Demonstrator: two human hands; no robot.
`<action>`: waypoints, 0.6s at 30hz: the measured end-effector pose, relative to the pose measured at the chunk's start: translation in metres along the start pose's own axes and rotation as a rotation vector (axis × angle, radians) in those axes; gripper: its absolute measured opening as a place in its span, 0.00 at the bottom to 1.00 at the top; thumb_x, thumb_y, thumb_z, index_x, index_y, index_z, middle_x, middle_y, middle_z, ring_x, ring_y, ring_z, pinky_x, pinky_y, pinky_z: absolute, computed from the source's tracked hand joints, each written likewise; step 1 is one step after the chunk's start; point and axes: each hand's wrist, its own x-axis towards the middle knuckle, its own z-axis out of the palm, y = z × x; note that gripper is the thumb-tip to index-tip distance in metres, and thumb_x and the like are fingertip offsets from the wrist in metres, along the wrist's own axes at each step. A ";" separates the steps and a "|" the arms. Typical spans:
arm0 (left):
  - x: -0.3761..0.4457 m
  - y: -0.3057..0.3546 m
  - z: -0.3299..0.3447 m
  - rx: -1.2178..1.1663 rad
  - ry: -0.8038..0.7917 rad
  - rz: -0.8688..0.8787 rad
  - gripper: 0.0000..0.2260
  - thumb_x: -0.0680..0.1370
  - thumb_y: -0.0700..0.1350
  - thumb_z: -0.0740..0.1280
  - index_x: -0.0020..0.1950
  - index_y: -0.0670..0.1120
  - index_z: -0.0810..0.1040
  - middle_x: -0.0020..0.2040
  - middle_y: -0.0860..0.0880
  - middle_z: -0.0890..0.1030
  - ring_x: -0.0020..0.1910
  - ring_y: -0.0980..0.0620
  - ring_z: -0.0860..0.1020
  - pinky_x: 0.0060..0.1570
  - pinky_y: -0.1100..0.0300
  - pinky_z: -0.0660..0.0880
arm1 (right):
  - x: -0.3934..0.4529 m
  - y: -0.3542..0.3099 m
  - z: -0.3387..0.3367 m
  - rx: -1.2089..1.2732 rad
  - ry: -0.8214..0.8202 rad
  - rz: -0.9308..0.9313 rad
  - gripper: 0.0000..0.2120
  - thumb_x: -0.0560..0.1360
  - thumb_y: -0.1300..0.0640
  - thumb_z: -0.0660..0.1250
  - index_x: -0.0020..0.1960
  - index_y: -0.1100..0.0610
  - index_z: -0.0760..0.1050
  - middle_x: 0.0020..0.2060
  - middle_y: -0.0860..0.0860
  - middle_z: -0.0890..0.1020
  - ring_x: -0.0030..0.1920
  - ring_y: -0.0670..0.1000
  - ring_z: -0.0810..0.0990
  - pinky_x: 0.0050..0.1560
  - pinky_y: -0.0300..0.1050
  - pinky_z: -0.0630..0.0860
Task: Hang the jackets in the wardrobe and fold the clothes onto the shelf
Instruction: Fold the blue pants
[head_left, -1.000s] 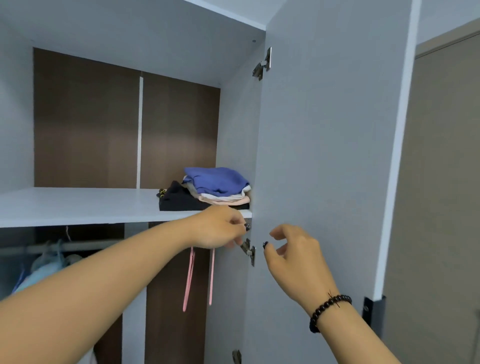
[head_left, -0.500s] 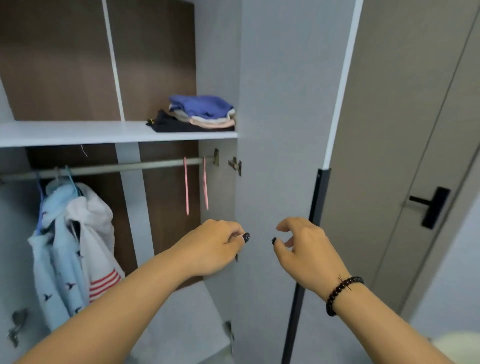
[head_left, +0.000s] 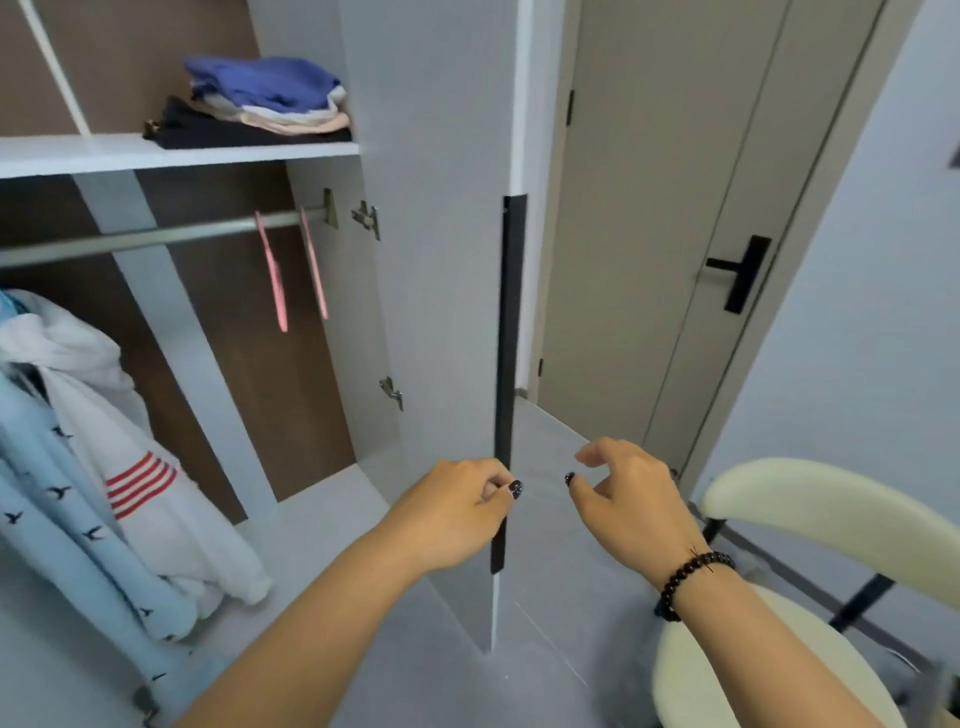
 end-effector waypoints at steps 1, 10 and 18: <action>0.005 0.008 0.012 -0.013 -0.013 0.003 0.08 0.79 0.50 0.60 0.51 0.55 0.78 0.46 0.58 0.82 0.47 0.56 0.80 0.52 0.54 0.78 | -0.005 0.015 -0.005 -0.001 -0.001 0.030 0.13 0.77 0.51 0.63 0.61 0.53 0.73 0.58 0.47 0.77 0.46 0.46 0.78 0.48 0.43 0.76; 0.067 0.106 0.154 -0.076 -0.138 -0.002 0.07 0.78 0.48 0.62 0.52 0.55 0.78 0.48 0.56 0.82 0.48 0.56 0.80 0.52 0.55 0.77 | -0.038 0.190 -0.059 -0.020 -0.079 0.252 0.14 0.77 0.53 0.63 0.61 0.54 0.74 0.57 0.49 0.78 0.51 0.49 0.78 0.51 0.43 0.74; 0.097 0.142 0.308 -0.115 -0.256 -0.083 0.08 0.78 0.47 0.61 0.51 0.57 0.78 0.48 0.56 0.82 0.45 0.59 0.79 0.49 0.58 0.78 | -0.065 0.348 -0.085 -0.032 -0.173 0.352 0.13 0.77 0.51 0.62 0.61 0.51 0.73 0.59 0.44 0.76 0.51 0.46 0.79 0.48 0.39 0.74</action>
